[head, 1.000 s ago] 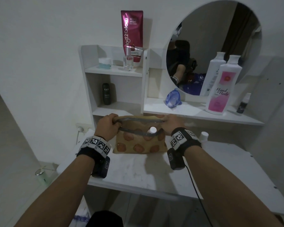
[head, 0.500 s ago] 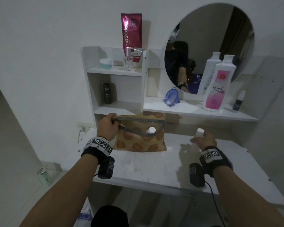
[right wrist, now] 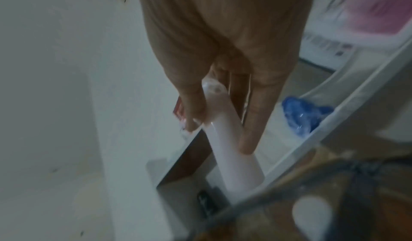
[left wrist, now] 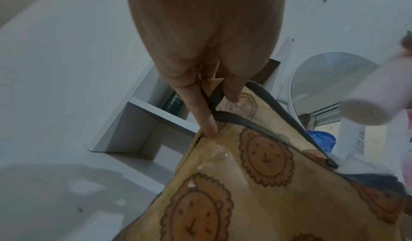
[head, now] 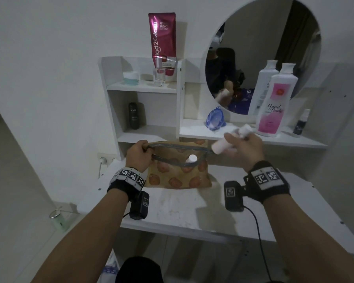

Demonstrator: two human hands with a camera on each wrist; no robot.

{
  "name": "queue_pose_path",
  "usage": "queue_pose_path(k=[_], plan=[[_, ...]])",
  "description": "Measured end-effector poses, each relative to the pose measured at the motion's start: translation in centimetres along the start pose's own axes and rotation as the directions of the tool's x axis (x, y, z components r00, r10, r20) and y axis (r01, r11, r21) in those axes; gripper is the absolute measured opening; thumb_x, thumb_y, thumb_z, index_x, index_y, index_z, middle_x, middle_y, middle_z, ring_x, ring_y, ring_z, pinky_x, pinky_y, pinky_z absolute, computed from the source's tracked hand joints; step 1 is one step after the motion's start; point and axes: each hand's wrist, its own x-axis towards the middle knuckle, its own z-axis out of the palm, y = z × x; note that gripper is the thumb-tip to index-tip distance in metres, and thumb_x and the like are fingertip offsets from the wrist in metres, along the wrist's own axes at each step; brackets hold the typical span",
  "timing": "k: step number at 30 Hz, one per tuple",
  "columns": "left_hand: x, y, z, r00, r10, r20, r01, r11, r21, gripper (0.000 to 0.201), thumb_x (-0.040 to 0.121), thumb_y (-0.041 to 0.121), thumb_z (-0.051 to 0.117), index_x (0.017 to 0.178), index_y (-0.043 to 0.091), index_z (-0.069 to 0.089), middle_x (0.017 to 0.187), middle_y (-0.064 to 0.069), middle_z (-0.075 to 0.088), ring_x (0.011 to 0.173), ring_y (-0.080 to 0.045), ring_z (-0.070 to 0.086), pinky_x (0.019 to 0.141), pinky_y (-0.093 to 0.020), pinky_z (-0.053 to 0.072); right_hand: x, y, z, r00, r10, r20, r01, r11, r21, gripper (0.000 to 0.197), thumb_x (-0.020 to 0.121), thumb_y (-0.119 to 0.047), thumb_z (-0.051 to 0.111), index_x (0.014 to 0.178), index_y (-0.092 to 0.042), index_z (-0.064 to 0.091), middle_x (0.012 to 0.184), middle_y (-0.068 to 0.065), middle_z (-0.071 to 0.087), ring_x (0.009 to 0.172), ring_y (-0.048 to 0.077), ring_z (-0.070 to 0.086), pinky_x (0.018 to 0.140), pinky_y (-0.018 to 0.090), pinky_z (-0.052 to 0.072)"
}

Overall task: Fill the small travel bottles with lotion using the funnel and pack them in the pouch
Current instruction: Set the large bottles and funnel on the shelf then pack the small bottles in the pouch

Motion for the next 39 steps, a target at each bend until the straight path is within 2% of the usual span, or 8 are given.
queue_pose_path(k=[7,14,16,23,28,32,37,39], plan=[[0.2,-0.3,0.2,1.000,0.017,0.001,-0.017,1.000,-0.026,0.036,0.085,0.013,0.059,0.121,0.010,0.062,0.110,-0.016,0.067,0.097,-0.032,0.066,0.084,-0.046,0.057,-1.6,0.0,10.4,0.972,-0.043,0.230,0.141,0.891,-0.430,0.038,0.078,-0.022,0.081,0.109,-0.018,0.059,0.110,0.000,0.066,0.102,0.019,0.063,0.090,0.038,0.052],[0.0,0.2,0.8,0.997,0.065,-0.029,-0.064,0.998,0.019,0.039,0.090,0.009,0.054,0.128,0.007,0.056,0.119,-0.016,0.065,0.109,-0.033,0.060,0.097,-0.044,0.048,-2.6,3.1,13.7,0.957,0.024,0.289,0.242,0.487,-0.839,0.019,0.090,-0.031,0.063,0.101,-0.014,0.061,0.101,0.003,0.065,0.098,0.027,0.064,0.086,0.040,0.054],[-0.1,0.3,1.1,0.997,0.074,-0.031,-0.073,0.997,0.021,0.039,0.090,0.009,0.053,0.129,0.007,0.055,0.120,-0.016,0.064,0.111,-0.033,0.059,0.099,-0.042,0.046,-2.6,2.8,13.4,0.941,0.073,0.332,0.259,0.476,-0.840,0.020,0.089,-0.034,0.062,0.102,-0.020,0.058,0.102,-0.001,0.060,0.095,0.026,0.060,0.086,0.038,0.052],[0.2,0.2,1.6,0.995,0.085,-0.043,-0.086,0.996,-0.029,0.030,0.089,0.012,0.057,0.118,0.010,0.060,0.102,-0.013,0.067,0.090,-0.034,0.065,0.085,-0.045,0.054,-2.1,2.6,13.5,0.896,0.221,0.385,0.282,0.386,-0.878,0.078,0.072,-0.084,0.038,0.113,-0.023,0.063,0.111,0.004,0.066,0.096,0.029,0.061,0.088,0.042,0.049],[0.4,-0.2,1.7,0.994,0.069,-0.083,-0.072,0.997,-0.030,0.022,0.088,0.014,0.055,0.109,0.011,0.063,0.095,-0.012,0.068,0.084,-0.033,0.065,0.077,-0.045,0.056,-1.6,2.3,12.6,0.883,0.144,0.447,0.362,0.400,-0.842,0.053,0.082,-0.065,0.060,0.100,-0.016,0.066,0.096,0.004,0.069,0.084,0.022,0.064,0.071,0.033,0.049],[0.6,-0.5,1.9,0.995,0.059,-0.086,-0.062,0.997,-0.036,0.020,0.088,0.017,0.054,0.106,0.015,0.063,0.093,-0.010,0.069,0.084,-0.032,0.066,0.076,-0.044,0.057,-0.2,2.0,11.3,0.927,0.001,0.375,0.354,0.325,-0.877,0.025,0.087,-0.037,0.067,0.096,-0.013,0.069,0.089,0.002,0.067,0.084,0.024,0.066,0.077,0.035,0.055],[0.9,-1.3,1.7,0.997,0.047,-0.060,-0.050,0.998,-0.043,0.023,0.086,0.025,0.057,0.107,0.019,0.063,0.095,-0.008,0.069,0.087,-0.031,0.066,0.078,-0.043,0.057,2.5,2.3,7.3,0.979,-0.111,0.169,0.202,0.505,-0.839,0.011,0.087,-0.025,0.064,0.097,-0.023,0.068,0.098,-0.002,0.068,0.091,0.021,0.063,0.086,0.036,0.054],[1.0,-1.8,1.7,0.998,0.031,-0.046,-0.034,0.997,-0.067,0.032,0.084,0.027,0.056,0.115,0.019,0.061,0.102,-0.009,0.068,0.092,-0.031,0.066,0.082,-0.044,0.057,4.3,3.5,5.0,0.983,-0.077,0.164,0.181,0.479,-0.859,0.017,0.087,-0.019,0.059,0.103,-0.020,0.065,0.108,0.000,0.066,0.099,0.023,0.061,0.088,0.035,0.051]])
